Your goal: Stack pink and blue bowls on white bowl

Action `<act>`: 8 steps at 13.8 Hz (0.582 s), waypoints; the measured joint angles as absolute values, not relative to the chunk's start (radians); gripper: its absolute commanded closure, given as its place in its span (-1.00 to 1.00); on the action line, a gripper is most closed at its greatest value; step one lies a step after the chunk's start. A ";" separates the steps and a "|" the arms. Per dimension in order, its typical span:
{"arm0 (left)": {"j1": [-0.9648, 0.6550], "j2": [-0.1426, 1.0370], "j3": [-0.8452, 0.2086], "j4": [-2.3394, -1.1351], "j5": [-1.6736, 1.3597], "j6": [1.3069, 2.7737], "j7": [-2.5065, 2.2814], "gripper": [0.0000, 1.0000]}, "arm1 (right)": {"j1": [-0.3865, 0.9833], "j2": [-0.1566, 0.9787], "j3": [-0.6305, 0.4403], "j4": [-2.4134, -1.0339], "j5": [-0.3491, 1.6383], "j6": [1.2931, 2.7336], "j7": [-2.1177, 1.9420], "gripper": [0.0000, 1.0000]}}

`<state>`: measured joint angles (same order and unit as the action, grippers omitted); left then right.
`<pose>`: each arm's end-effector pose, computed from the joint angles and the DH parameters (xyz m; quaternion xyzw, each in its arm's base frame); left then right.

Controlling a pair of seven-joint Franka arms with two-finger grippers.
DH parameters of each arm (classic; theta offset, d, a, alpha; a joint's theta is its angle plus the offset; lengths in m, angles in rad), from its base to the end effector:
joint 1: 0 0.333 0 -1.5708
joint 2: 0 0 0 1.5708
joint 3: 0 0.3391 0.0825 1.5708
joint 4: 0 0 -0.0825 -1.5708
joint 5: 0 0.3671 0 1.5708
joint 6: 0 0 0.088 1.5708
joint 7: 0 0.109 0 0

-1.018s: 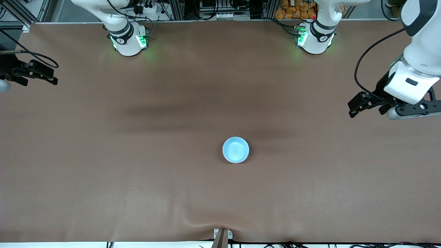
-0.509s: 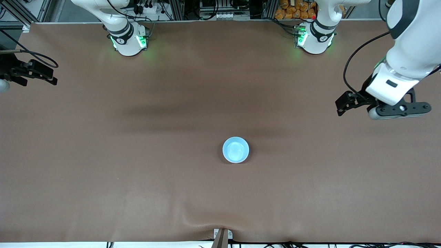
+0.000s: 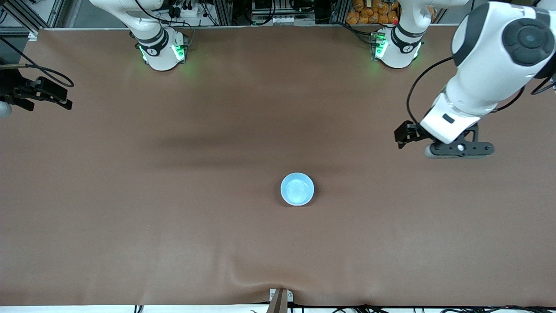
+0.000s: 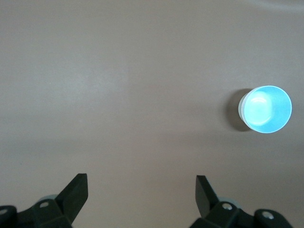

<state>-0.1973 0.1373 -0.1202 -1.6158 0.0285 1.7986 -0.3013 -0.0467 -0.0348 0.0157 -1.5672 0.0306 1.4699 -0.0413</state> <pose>0.5691 -0.1797 0.5679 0.9997 -0.0102 0.0239 0.0016 0.5152 -0.0122 0.6571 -0.9994 -0.0062 0.0307 0.0161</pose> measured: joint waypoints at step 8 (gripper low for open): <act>-0.162 0.118 -0.111 -1.604 0.029 1.753 -0.299 -1.00 | -0.047 -0.034 0.016 -1.567 0.031 1.470 -0.041 -1.00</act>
